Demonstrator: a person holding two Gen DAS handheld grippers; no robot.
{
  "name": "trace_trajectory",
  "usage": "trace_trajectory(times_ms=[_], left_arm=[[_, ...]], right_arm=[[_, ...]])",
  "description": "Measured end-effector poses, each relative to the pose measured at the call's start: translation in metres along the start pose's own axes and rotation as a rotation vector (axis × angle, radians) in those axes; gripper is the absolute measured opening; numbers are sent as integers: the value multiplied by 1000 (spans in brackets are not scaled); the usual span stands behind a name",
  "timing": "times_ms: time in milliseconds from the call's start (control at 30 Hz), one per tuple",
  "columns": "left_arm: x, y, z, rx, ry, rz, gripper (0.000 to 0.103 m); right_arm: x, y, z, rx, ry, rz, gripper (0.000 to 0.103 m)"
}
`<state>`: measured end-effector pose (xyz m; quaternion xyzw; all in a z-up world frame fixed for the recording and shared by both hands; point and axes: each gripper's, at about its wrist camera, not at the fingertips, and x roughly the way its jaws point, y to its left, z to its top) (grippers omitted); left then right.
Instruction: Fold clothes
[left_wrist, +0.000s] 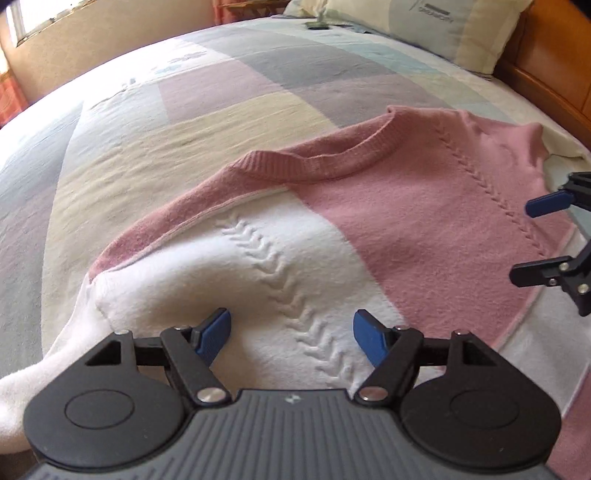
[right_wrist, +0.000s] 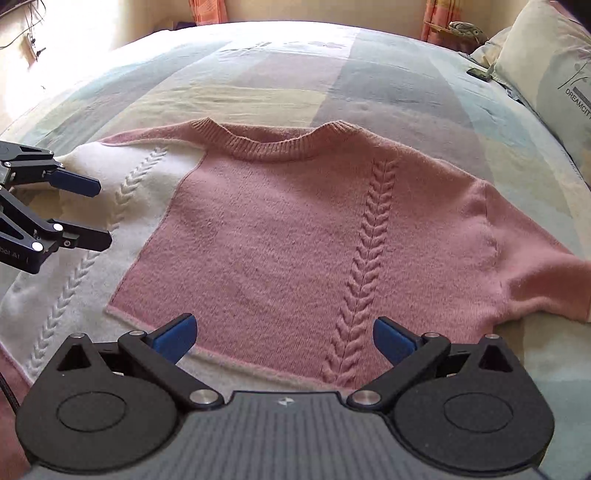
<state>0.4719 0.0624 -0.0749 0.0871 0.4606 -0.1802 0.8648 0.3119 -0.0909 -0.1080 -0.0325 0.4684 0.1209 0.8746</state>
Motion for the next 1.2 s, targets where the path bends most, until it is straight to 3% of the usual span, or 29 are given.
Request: trace_trajectory(times_ms=[67,167,300,400,467,533,600,700,800,933,1033,1200], left_arm=[[8,19,-1,-118,23,70,67],[1,31,-2,-200,70,129,67],[-10,17,10,-213,55,88,64],[-12,-5,25,-165,-13,5,70],[3,-16,30,-148,-3,-14,71],[21,-17,28,-152,30,23,71],[35,-5,18,-205,95,148,73],[26,14,12,-288,68,155,71],[12,9,21,-251,51,100,68],[17,-11,33,-100,62,21,72],[37,-15,26,-91,120,24,72],[42,-15,23,-110,114,44,80]], right_arm=[[9,-10,4,5,3,2,103],[17,-23,-1,-8,16,1,103],[15,-23,-11,-89,-17,25,103],[16,-24,-11,-91,-24,35,103],[17,-23,-12,-92,-34,37,103],[16,-22,-15,-102,-52,35,103],[15,-22,-17,-111,-66,36,103],[14,-24,-16,-138,-56,52,103],[13,-34,-12,-117,-38,31,103],[13,-54,-4,-47,-19,-31,103],[13,-69,1,6,-4,-77,103],[12,-94,10,94,21,-153,103]])
